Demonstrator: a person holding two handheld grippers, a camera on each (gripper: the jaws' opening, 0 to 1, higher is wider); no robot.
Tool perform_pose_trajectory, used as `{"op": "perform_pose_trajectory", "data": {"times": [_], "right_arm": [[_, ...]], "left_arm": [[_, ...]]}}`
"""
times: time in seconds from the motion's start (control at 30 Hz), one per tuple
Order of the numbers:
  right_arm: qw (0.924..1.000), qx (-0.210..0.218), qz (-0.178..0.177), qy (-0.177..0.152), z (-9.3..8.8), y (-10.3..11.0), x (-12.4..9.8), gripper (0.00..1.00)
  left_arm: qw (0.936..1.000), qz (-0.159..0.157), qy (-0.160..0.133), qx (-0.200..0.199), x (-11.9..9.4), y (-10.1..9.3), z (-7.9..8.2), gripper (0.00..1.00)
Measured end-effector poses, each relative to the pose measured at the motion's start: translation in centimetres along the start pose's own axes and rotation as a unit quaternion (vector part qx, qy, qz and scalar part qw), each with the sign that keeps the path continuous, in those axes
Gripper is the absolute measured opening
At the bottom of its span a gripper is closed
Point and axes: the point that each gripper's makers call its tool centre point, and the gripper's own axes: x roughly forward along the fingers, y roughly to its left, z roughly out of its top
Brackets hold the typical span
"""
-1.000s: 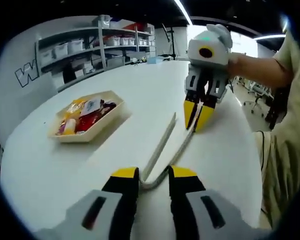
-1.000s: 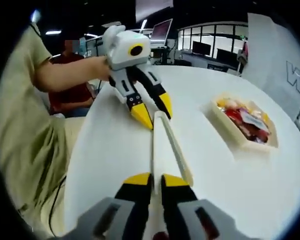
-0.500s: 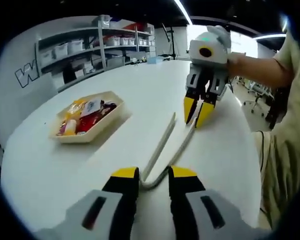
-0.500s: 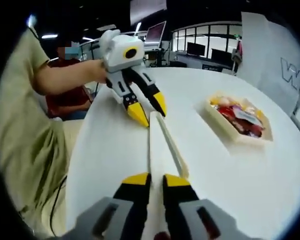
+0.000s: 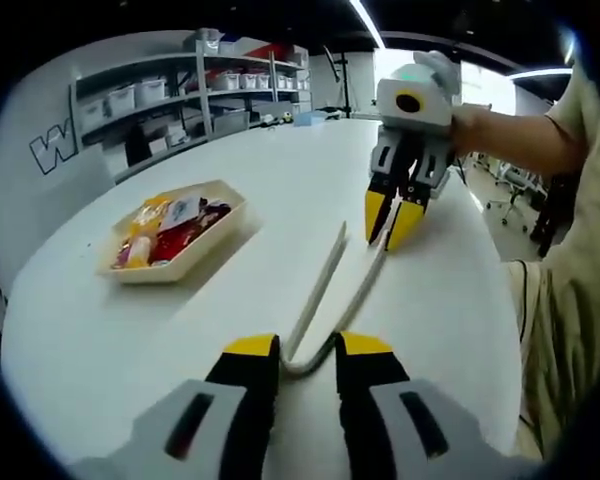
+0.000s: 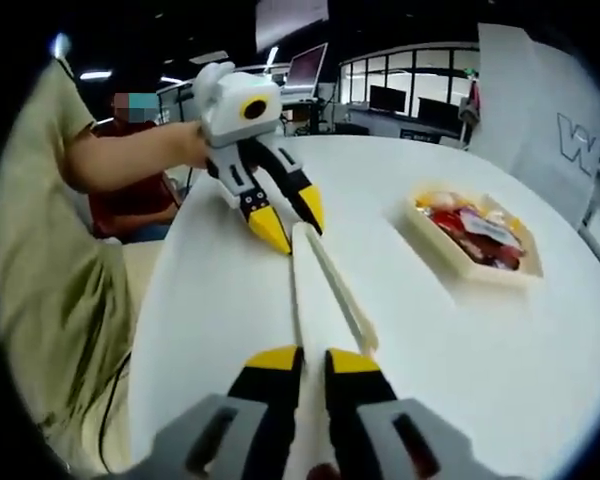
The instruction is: Place the target food into the container with the food tongs after gripping and lifting it, then release it inside without dropping or visibly crushing the food.
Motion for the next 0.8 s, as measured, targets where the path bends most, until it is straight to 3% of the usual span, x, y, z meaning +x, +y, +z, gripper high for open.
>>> {"op": "perform_pose_trajectory", "data": {"times": [0.8], "right_arm": [[0.9999, 0.012, -0.007, -0.008, -0.19, -0.06, 0.12, 0.05]], "left_arm": [[0.9999, 0.004, -0.006, -0.009, -0.03, 0.00, -0.09, 0.21]]}}
